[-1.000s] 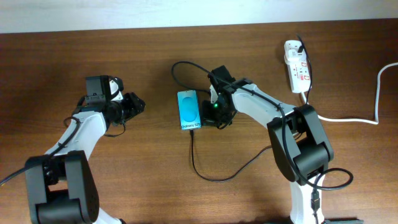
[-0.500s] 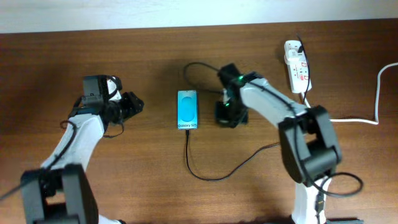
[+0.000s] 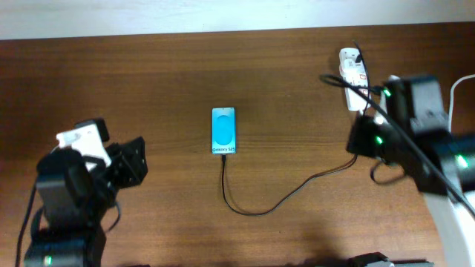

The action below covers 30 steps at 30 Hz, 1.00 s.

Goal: Plug charger to phone and switch on socket

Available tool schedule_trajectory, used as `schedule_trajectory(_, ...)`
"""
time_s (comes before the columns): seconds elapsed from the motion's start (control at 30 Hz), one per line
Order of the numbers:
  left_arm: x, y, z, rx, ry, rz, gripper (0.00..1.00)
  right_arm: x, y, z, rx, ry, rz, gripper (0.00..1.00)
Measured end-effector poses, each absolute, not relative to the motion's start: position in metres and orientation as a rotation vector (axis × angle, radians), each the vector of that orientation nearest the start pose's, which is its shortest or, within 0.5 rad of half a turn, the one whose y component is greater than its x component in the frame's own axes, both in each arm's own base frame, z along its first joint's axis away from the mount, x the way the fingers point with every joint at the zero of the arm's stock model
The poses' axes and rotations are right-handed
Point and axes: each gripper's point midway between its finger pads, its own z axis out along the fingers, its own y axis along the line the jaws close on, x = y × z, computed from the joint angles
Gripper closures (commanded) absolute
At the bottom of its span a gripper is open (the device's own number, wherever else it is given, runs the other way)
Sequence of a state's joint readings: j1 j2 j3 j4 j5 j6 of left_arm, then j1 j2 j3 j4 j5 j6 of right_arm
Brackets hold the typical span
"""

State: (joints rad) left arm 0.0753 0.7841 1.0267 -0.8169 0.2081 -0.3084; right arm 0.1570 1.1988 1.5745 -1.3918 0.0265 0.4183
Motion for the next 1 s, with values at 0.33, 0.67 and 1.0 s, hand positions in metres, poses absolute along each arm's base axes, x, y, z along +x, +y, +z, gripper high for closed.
schedule_trajectory(0.33,0.197,-0.005,0.261,-0.360,2.251,-0.245,0.01,0.100,0.009,0.330,0.327,2.390,0.221,0.01)
schedule_trajectory(0.67,0.186,-0.001,0.248,-0.388,2.312,-0.212,0.01,0.079,0.006,0.336,0.320,2.294,0.250,0.02)
schedule_trajectory(1.0,0.186,-0.001,0.248,-0.388,2.311,-0.212,0.01,0.064,0.002,0.339,0.316,2.229,0.259,0.02)
